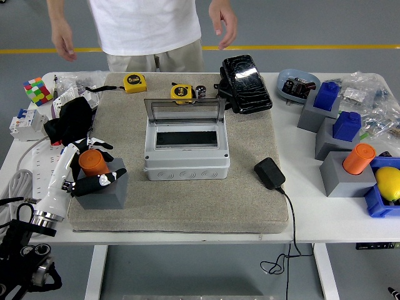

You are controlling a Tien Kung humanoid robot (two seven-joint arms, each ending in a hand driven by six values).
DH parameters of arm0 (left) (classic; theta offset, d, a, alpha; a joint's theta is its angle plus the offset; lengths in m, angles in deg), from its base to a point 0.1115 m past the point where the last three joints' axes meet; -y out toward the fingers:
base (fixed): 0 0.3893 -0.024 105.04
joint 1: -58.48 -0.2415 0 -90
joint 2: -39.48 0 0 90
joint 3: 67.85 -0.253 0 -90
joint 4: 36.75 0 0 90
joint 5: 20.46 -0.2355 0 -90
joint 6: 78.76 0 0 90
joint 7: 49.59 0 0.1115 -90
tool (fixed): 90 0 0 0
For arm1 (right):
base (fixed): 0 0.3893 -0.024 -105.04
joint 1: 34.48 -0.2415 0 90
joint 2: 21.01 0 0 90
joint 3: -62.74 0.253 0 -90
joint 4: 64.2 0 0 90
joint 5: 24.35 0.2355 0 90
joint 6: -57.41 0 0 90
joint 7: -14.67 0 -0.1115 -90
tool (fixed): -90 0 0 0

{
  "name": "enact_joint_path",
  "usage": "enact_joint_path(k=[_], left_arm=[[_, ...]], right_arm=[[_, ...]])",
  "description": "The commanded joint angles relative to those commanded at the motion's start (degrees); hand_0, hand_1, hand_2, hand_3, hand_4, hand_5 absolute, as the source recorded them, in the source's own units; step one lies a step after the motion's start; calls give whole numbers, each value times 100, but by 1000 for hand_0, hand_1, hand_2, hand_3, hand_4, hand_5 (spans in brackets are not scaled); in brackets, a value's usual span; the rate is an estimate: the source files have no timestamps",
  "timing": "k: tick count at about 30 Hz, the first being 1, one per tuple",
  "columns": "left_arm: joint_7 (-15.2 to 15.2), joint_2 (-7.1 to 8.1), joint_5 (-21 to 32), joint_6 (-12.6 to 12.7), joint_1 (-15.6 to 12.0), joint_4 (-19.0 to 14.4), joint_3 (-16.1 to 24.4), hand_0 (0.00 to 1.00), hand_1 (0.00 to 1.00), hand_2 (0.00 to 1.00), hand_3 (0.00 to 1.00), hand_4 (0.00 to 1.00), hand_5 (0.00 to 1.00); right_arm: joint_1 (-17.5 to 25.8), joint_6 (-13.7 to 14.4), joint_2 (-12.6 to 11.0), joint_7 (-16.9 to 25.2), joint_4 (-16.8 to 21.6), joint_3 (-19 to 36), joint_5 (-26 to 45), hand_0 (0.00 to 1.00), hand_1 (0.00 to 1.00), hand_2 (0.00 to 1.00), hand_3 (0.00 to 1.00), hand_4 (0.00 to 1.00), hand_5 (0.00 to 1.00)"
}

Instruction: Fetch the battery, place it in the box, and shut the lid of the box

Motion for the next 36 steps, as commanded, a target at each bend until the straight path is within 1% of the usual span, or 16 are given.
enact_joint_path(k=[2, 3, 8, 9, 14, 15, 17, 19, 25, 29, 31, 32, 33, 34, 36], left_arm=[[0, -8, 53, 12, 26, 22, -22, 289, 303, 321, 333, 998, 2], [0, -14, 67, 14, 33, 30, -25, 182, 232, 262, 275, 998, 2], [0, -69, 146, 40, 93, 62, -61, 182, 232, 262, 275, 998, 2], [0, -76, 154, 48, 104, 65, -75, 142, 192, 234, 242, 977, 2], [0, -113, 183, 72, 157, 60, -130, 142, 192, 234, 242, 977, 2], [0, -117, 182, 75, 165, 46, -140, 126, 167, 213, 225, 949, 2], [0, -112, 164, 88, 189, -11, -177, 126, 167, 213, 225, 949, 2], [0, -100, 140, 90, 205, -58, -201, 126, 167, 213, 225, 949, 2], [0, 6, -13, 100, 337, -325, -198, 123, 156, 205, 221, 940, 2], [0, 89, -261, 98, 494, -575, -163, 125, 155, 204, 217, 927, 2], [-20, 152, -526, 150, 644, -775, -193, 125, 155, 204, 217, 927, 2], [-111, 179, -714, 185, 761, -875, -229, 125, 155, 204, 217, 927, 2], [-172, 188, -813, 194, 820, -912, -248, 125, 154, 207, 216, 882, 2], [-252, 198, -944, 197, 890, -950, -269, 125, 154, 207, 216, 882, 2], [-634, 194, -1353, 136, 1181, -1031, -353, 125, 154, 207, 216, 882, 2]], right_arm=[[-5, 4, -9, -1, 2, -15, 4, 642, 656, 658, 531, 954, 419], [-6, 5, -12, -2, 3, -21, 5, 641, 656, 657, 531, 954, 418], [-2, 4, -10, -7, 1, -35, 11, 641, 656, 657, 531, 954, 418], [2, 4, -9, -5, 2, -34, 14, 641, 656, 659, 531, 954, 419], [11, 12, 2, 4, -1, -16, 9, 641, 656, 659, 531, 954, 419], [12, 14, 6, 8, -1, -12, 9, 642, 656, 658, 531, 955, 420], [14, 18, 17, 19, -3, -3, 8, 642, 656, 658, 531, 955, 420], [15, 22, 24, 27, -2, 5, 8, 642, 656, 658, 531, 955, 420], [19, 47, 32, 58, 1, 15, 23, 641, 656, 656, 530, 954, 419], [9, 56, 33, 64, 0, 26, 27, 642, 656, 657, 530, 954, 419], [10, 58, 35, 66, -1, 31, 31, 642, 656, 657, 530, 954, 419], [10, 59, 35, 67, -3, 33, 33, 642, 656, 657, 530, 954, 419], [10, 58, 35, 66, -5, 33, 34, 642, 656, 655, 530, 954, 419], [11, 57, 35, 66, -6, 33, 35, 642, 656, 655, 530, 954, 419], [11, 58, 36, 70, -8, 29, 40, 642, 656, 655, 530, 954, 419]])
